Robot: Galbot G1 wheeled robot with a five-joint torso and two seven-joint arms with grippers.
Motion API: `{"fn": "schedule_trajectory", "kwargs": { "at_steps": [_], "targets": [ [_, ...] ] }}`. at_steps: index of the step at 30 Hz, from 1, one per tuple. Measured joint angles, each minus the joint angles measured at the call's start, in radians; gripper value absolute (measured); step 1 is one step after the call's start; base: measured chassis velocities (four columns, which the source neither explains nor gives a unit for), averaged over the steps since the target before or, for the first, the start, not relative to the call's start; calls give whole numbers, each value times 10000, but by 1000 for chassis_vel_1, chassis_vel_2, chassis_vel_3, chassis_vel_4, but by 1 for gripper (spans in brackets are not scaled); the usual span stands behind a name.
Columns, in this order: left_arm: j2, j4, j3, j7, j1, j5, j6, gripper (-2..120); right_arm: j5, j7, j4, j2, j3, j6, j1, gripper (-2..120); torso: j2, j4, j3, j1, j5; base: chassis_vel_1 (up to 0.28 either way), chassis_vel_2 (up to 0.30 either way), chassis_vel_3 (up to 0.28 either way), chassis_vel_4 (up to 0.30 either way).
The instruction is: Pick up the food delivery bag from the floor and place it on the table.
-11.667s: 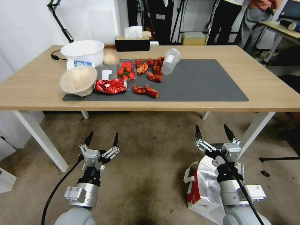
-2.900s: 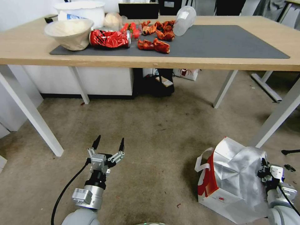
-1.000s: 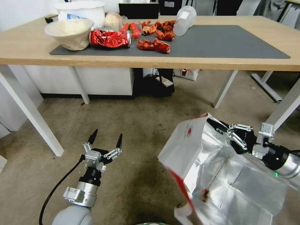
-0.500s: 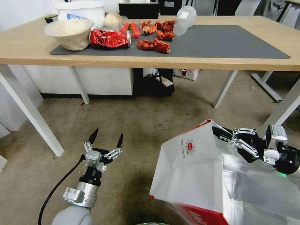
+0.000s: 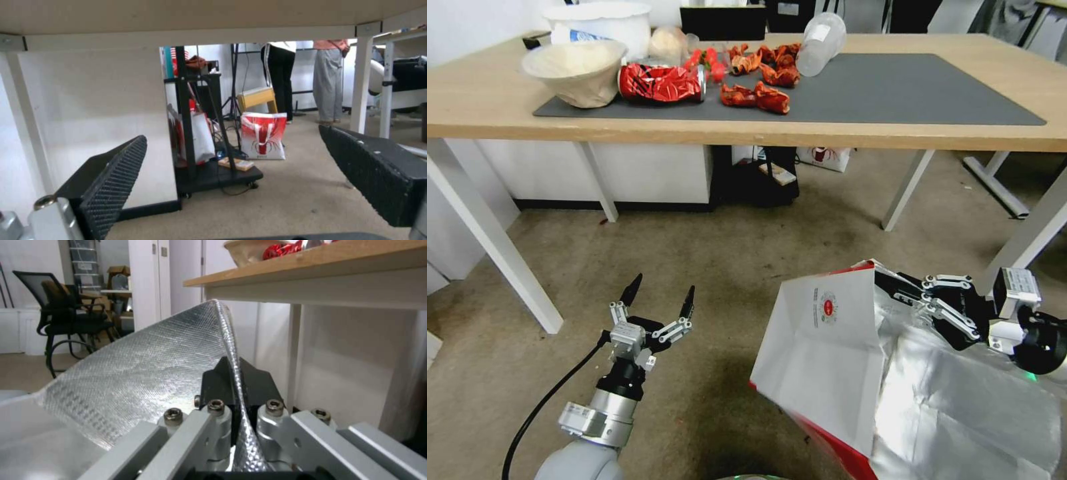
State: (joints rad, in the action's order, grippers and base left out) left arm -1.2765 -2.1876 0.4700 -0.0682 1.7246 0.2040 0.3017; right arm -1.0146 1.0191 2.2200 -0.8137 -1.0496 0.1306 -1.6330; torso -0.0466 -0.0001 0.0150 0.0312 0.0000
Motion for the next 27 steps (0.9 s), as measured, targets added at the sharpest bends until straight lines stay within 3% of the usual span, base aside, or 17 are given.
{"fn": "schedule_trajectory", "kwargs": {
  "at_steps": [27],
  "targets": [
    [18,-420,-43,573,222,-368,-568,95,25,324,50,-148,-109,-31,-65,0,-1125,0,984,141,0,0,0,0,0]
  ]
}}
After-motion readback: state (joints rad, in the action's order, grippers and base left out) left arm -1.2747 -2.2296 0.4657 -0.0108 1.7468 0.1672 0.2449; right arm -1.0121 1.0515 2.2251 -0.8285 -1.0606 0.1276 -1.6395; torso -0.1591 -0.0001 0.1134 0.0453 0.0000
